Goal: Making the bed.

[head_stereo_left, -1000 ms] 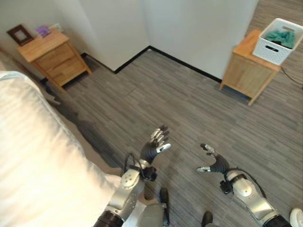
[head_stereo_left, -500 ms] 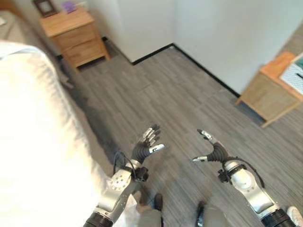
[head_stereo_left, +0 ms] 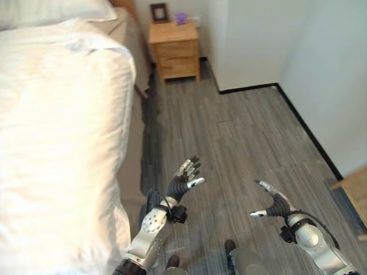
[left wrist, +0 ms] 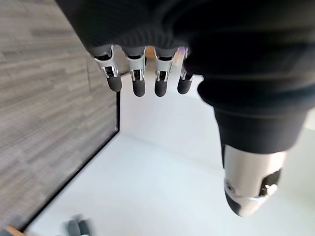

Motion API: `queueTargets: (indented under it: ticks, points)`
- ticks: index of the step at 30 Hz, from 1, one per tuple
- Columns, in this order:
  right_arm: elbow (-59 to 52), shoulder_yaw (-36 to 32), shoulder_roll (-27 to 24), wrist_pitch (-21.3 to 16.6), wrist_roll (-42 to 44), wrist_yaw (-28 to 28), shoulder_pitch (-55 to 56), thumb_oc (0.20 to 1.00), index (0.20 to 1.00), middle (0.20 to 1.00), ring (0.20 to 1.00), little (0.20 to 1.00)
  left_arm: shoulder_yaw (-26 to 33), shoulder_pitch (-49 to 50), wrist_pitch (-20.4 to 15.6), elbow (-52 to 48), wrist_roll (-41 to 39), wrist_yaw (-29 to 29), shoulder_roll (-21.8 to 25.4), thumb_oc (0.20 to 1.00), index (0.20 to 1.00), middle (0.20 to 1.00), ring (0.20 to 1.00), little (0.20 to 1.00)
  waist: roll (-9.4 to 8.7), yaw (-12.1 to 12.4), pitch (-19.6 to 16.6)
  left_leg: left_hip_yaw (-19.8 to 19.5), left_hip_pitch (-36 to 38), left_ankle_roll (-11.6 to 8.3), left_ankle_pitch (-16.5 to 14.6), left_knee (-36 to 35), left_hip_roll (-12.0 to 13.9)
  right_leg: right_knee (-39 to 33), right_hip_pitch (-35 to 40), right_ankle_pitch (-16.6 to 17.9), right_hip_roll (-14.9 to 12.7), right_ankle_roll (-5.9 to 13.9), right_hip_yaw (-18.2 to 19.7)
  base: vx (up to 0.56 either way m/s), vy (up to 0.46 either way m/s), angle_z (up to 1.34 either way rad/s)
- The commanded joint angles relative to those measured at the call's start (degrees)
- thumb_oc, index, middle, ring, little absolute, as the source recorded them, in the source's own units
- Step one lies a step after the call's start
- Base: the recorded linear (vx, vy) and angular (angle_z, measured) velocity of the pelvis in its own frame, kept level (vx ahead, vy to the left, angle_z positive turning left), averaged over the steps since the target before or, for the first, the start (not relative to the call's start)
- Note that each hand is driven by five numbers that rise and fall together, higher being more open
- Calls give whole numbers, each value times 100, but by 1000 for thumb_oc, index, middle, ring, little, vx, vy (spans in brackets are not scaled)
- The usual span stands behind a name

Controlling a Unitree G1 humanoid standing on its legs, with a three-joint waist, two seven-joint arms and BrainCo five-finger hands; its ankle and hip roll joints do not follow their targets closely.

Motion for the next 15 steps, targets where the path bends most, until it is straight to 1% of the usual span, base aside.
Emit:
queueTargets:
  ticks: [1,2,3,4,5,6,7,8,9,10,11,13,15]
  points:
    - [-539,-3,-84,-149,222,-364,-254,1000,1000,1000,1000,1000,321,-227,-225,-558,-218,8,251,1000,1000,1000,1000,1000,-326,-213,439,1850,-313,148,103,1865,344,-1677,523,978,-543,611,-160,121,-339,100]
    - [-553,-23,-58,-131,203,-386,-301,1000,1000,1000,1000,1000,410,-219,-178,-478,-304,-72,242,1000,1000,1000,1000,1000,-261,-181,374,2285,-481,203,122,1327,657,-1689,668,752,-478,569,-347,226,-223,88]
    - [-566,-37,-38,-130,225,-376,-303,1000,1000,1000,1000,1000,456,-198,-161,-458,-326,-94,242,1000,1000,1000,1000,1000,-226,-157,339,2419,-479,235,109,852,715,-1689,728,684,-448,589,-386,246,-33,26]
    - [-567,-35,-40,-130,226,-375,-300,1000,1000,1000,1000,1000,457,-192,-159,-460,-328,-97,242,1000,1000,1000,1000,1000,-248,-152,342,2445,-420,239,130,779,685,-1689,744,673,-473,593,-377,205,42,27]
    - [-582,-57,-10,-146,238,-352,-263,1000,1000,1000,1000,1000,490,-133,-127,-433,-308,-117,238,1000,1000,1000,1000,1000,-188,-143,295,2580,-407,296,65,204,661,-1689,785,628,-411,620,-404,353,111,29]
    - [-597,-98,-14,-142,183,-344,-209,1000,1000,1000,1000,1000,538,-23,-73,-413,-308,-181,205,1000,1000,1000,1000,1000,-51,-77,210,2818,-90,331,471,-1175,501,-1689,886,528,-321,706,-435,345,111,16]
    - [-598,-98,-15,-142,183,-344,-207,1000,1000,1000,1000,1000,537,-21,-73,-413,-308,-181,205,1000,1000,1000,1000,1000,-58,-73,217,2828,-59,331,492,-1216,489,-1689,896,526,-328,708,-430,416,180,4]
    - [-601,-116,-22,-132,124,-351,-198,1000,1000,1000,1000,1000,540,15,-56,-370,-328,-179,173,1000,1000,1000,1000,1000,49,-14,173,2796,-6,331,759,-1886,463,-1689,994,393,-239,742,-427,180,96,-1]
    - [-603,-117,-24,-131,123,-351,-192,1000,1000,1000,1000,1000,537,17,-56,-369,-328,-179,171,1000,1000,1000,1000,1000,47,-17,176,2799,37,333,795,-1957,446,-1689,1006,385,-246,745,-431,260,130,-3]
    - [-632,-171,-3,-116,68,-326,-109,1000,1000,1000,1000,1000,546,76,-44,-362,-329,-204,156,1000,1000,1000,1000,1000,86,-40,99,2791,130,386,733,-2168,392,-1689,1046,317,-214,772,-465,262,124,-9]
    - [-655,-232,82,-139,-31,-311,72,1000,1000,1000,1000,1000,512,136,-16,-380,-280,-215,147,1000,1000,1000,1000,1000,89,-113,-35,2780,251,417,714,-2205,294,-1661,1149,306,-248,804,-526,321,175,-1]
    - [-658,-250,115,-126,-51,-332,112,1000,1000,1000,1000,1000,492,142,0,-414,-259,-190,176,1000,1000,1000,1000,1000,59,-140,-57,2796,299,435,707,-2205,250,-1479,1157,255,-295,816,-532,175,124,8]
    - [-707,-246,174,-118,-82,-347,114,1000,1000,1000,1000,1000,498,127,20,-550,-200,-170,272,1000,1000,1000,1000,1000,24,-173,-9,2874,468,538,587,-2205,216,-832,958,182,-344,872,-500,120,152,4]
